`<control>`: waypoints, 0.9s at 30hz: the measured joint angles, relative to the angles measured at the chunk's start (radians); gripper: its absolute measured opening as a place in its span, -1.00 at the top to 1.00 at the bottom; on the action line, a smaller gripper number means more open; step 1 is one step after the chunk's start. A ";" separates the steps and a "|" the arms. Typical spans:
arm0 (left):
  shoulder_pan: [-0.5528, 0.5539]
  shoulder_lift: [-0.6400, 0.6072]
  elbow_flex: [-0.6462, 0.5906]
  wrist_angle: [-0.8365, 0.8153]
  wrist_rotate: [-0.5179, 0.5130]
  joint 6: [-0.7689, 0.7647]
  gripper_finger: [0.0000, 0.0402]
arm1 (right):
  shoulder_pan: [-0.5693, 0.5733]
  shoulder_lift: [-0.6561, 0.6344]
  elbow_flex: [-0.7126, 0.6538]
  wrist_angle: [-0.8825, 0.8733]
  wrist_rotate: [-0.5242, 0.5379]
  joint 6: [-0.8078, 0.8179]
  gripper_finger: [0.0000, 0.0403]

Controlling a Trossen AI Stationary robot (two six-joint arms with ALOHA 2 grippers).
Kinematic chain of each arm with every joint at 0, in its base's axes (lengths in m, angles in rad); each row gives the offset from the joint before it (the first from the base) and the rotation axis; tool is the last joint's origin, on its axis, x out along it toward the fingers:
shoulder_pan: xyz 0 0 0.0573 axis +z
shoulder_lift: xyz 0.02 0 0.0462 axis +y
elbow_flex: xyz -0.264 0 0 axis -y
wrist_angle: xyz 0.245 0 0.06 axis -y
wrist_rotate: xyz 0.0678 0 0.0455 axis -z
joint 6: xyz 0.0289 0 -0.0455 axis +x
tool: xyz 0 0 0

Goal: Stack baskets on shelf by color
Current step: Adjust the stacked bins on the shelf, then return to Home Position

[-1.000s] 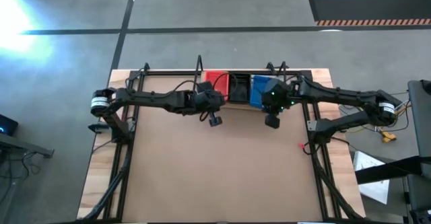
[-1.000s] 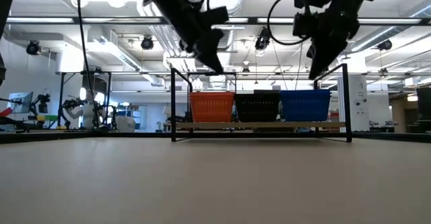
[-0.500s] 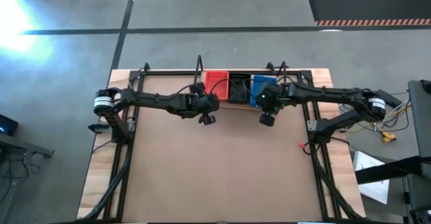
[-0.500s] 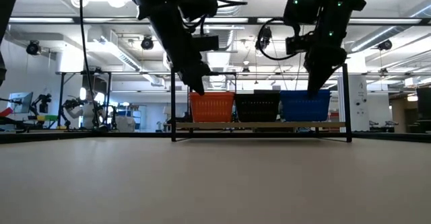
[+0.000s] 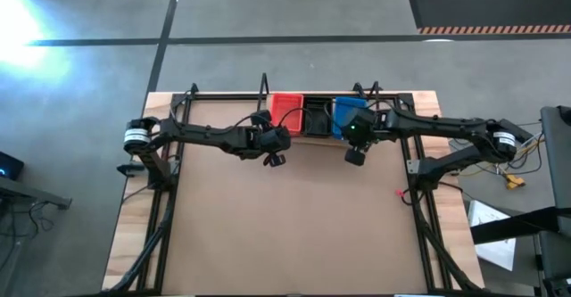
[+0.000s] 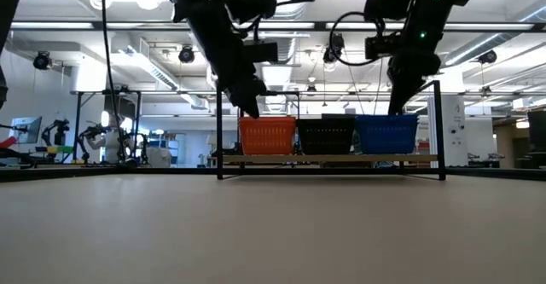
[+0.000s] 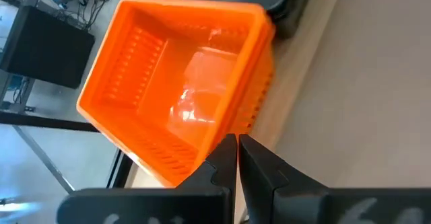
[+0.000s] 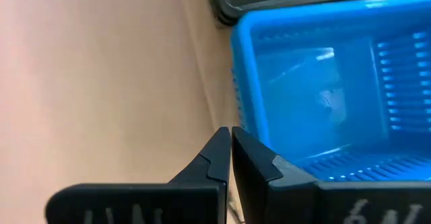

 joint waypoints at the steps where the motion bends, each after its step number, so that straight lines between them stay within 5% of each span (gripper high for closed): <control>1: -0.007 -0.001 0.004 -0.002 0.000 0.000 1.00 | 0.006 -0.008 0.000 0.000 -0.004 -0.001 0.96; 11: -0.056 -0.013 0.088 0.000 0.014 -0.056 1.00 | 0.096 -0.134 -0.040 0.081 -0.013 0.036 0.96; 15: -0.099 -0.040 0.089 0.001 0.044 -0.056 1.00 | 0.160 -0.186 -0.095 0.188 -0.100 0.059 0.96; 19: -0.126 -0.088 0.053 0.030 0.148 -0.087 1.00 | 0.221 -0.257 -0.200 0.409 -0.194 0.126 0.96; 27: -0.192 -0.229 -0.139 0.181 0.159 -0.161 1.00 | 0.364 -0.449 -0.422 0.751 -0.235 0.189 0.96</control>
